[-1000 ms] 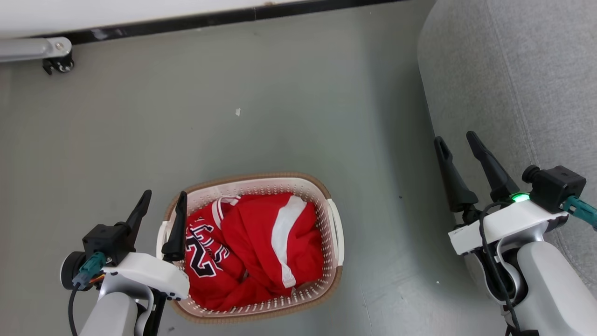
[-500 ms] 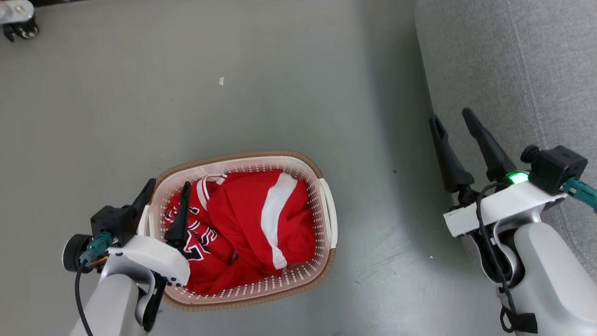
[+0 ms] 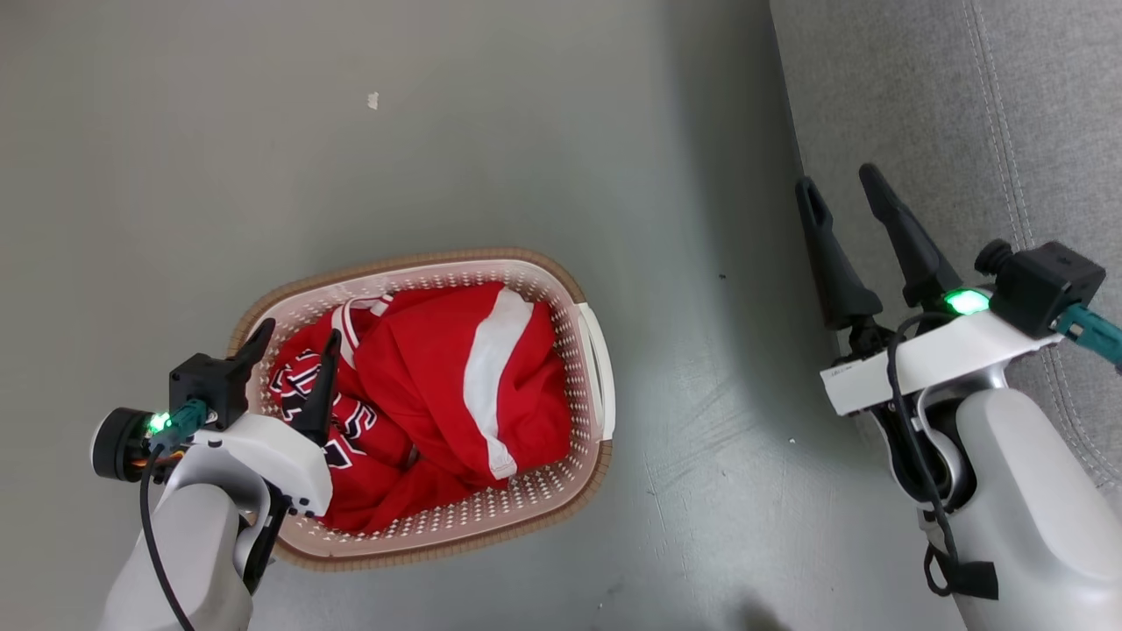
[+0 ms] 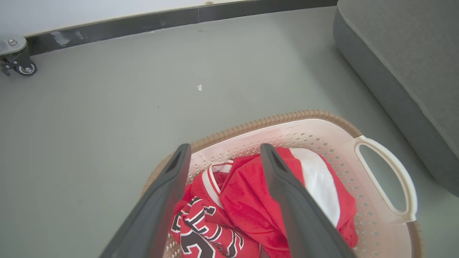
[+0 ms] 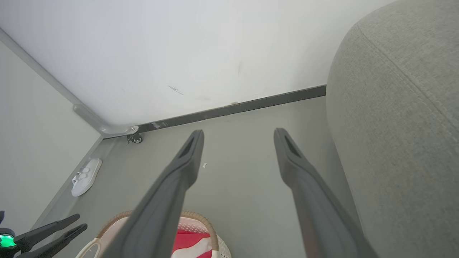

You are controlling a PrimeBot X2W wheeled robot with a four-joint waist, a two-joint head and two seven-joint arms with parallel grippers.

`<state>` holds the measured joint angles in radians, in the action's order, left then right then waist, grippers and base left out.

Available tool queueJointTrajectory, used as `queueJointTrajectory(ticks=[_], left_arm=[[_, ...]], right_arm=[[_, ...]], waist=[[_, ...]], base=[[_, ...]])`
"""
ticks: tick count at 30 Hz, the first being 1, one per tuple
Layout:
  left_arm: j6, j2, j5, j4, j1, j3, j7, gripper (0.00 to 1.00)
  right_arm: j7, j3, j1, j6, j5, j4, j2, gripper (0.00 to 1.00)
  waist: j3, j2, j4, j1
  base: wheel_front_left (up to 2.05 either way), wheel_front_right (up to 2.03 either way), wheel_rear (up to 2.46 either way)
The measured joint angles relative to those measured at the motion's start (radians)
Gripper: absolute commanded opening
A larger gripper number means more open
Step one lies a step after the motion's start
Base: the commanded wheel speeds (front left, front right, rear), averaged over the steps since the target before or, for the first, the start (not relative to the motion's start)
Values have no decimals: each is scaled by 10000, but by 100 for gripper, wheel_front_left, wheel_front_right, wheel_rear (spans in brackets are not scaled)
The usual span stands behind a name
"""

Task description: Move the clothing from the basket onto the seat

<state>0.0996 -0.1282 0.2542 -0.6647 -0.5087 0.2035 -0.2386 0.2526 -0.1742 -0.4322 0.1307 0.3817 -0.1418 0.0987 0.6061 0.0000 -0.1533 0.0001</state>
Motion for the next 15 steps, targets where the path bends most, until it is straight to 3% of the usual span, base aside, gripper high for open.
queueJointTrajectory(ticks=[15], left_arm=[[86, -454, -825, -1283, -693, 685, 385, 100]], right_arm=[[23, -102, -487, 0, 48, 12, -90, 100]], waist=[[672, 0, -398, 0]], base=[[0, 0, 0]])
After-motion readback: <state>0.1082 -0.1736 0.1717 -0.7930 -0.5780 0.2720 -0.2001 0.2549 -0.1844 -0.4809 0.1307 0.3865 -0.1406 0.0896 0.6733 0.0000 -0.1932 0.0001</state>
